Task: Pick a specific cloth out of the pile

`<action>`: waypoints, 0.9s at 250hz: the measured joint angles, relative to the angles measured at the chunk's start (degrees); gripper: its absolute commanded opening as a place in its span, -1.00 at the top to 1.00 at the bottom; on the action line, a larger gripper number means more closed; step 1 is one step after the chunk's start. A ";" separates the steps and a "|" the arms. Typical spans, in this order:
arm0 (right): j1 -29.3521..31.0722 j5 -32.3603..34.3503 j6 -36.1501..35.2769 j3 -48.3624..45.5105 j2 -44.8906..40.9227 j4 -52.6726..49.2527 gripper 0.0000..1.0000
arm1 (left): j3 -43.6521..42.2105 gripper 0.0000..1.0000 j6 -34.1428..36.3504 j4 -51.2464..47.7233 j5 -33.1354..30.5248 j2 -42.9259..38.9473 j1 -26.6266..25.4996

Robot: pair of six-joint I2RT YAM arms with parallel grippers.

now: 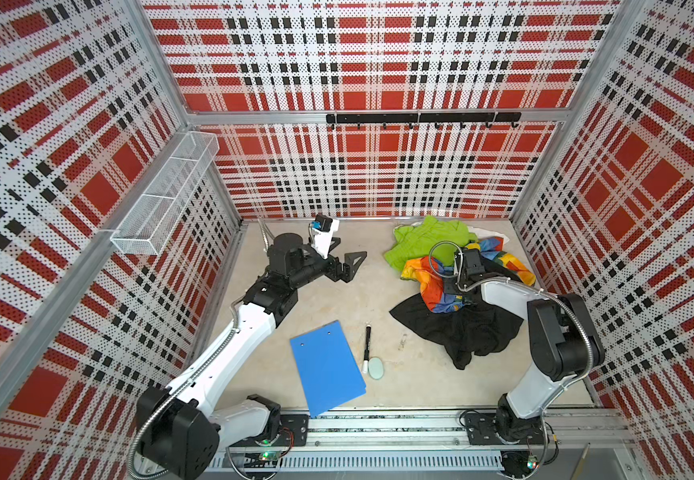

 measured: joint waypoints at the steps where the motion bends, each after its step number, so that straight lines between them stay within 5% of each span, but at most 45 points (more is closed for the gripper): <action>1: 0.00 0.04 0.15 0.00 -0.04 0.02 0.19 | 0.00 -0.98 0.00 0.00 0.00 0.00 0.00; 112: -0.81 -3.48 0.92 -0.42 -15.76 -0.31 -0.41 | 0.00 -0.99 0.26 0.02 -0.37 -0.46 -0.02; 175: -9.03 -8.55 2.34 7.67 -17.11 0.13 -0.47 | 0.00 -0.99 0.24 0.02 -0.39 -0.52 -0.02; 225: -10.84 -10.45 2.64 16.35 -10.12 1.07 -0.48 | 0.00 -0.98 0.24 0.02 -0.42 -0.52 -0.02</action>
